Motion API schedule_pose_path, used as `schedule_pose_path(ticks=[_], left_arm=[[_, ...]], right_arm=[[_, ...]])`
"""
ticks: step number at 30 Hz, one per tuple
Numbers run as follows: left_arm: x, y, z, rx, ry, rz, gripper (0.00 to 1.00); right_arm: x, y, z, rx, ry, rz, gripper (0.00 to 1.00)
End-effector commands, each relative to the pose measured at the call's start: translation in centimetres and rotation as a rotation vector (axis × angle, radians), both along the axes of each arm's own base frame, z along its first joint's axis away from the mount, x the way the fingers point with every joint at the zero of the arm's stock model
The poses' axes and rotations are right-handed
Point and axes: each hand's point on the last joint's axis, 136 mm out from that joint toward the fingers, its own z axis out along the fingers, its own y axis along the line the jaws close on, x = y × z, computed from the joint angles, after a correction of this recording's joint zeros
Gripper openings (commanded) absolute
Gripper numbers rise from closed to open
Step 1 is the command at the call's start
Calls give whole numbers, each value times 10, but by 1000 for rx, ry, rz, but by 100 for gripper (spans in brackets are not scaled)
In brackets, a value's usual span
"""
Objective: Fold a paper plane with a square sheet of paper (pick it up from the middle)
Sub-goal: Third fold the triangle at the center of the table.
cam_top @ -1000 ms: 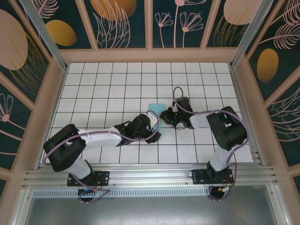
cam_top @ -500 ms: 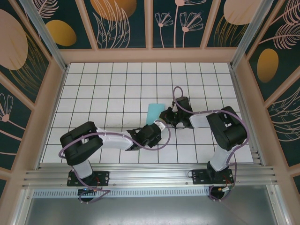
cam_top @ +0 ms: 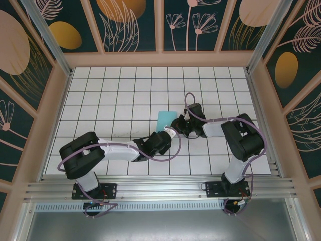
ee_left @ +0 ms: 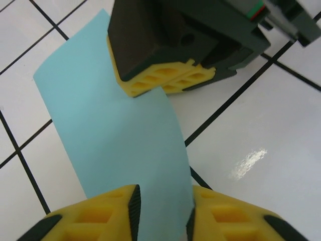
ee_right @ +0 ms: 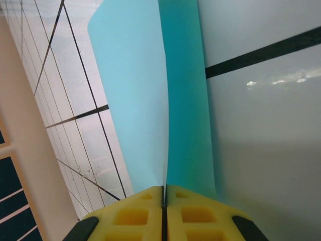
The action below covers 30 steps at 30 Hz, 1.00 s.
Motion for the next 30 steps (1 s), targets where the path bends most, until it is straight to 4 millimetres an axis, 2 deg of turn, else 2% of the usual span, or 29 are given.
schedule_pose_path(ticks=[1,8,9,13,21,25,30], left_arm=[[0,0,8,-34,-16,0,26],[-2,-1,6,-33,-6,-9,1],[-2,-2,6,-34,-5,-10,0],[-2,-4,9,-41,-3,-18,0],[-14,-17,11,-133,127,-113,0],[-16,-20,15,-171,181,-143,0],[-16,-20,16,-197,229,-159,0]], right_arm=[[2,2,-3,-30,-2,11,11],[1,0,-2,-42,-6,20,12],[2,1,-2,-47,-10,26,13],[3,-2,4,-79,-31,38,18],[18,-32,30,-197,-115,-11,33],[24,-35,46,-210,-167,-19,33],[31,-13,66,-136,-243,61,22]])
